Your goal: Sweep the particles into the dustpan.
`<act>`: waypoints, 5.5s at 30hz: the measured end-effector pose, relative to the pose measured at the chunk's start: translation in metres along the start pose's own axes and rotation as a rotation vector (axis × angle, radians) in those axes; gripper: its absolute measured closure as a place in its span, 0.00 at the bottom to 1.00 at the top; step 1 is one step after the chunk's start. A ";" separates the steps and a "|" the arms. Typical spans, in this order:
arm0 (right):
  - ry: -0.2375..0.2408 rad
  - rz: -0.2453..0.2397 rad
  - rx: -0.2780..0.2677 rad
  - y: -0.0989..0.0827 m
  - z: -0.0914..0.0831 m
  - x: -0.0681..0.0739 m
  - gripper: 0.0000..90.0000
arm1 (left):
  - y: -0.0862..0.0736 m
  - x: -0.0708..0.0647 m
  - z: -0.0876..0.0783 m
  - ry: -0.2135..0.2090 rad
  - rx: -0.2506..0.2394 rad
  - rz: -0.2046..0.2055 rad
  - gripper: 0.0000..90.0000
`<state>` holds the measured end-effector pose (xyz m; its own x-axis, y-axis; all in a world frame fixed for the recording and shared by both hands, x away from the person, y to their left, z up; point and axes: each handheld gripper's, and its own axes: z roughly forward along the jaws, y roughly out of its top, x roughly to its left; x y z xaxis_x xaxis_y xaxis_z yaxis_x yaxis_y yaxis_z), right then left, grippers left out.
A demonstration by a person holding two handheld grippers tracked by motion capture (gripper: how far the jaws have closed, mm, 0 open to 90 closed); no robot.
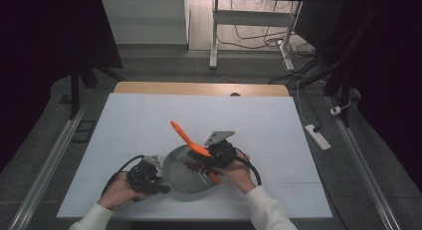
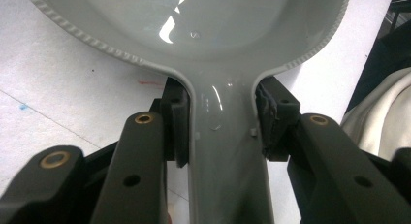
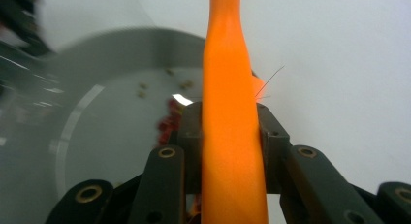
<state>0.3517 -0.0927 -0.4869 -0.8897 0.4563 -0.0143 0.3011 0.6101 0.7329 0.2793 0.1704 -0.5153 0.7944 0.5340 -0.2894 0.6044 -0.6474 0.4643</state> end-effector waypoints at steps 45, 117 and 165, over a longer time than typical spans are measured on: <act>-0.148 0.056 0.004 -0.029 -0.019 0.003 0.78 | -0.004 -0.004 -0.004 0.012 -0.004 0.004 0.68; -0.078 0.094 -0.171 -0.014 -0.026 0.018 0.78 | -0.007 -0.007 0.003 0.026 -0.038 0.008 0.68; -0.107 0.131 -0.198 -0.058 -0.105 -0.017 0.78 | -0.033 -0.023 -0.006 0.104 -0.284 -0.217 0.68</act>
<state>0.3134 -0.2042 -0.4579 -0.8033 0.5950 0.0255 0.3287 0.4073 0.8521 0.2411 0.1832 -0.5189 0.6308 0.7037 -0.3269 0.7053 -0.3444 0.6197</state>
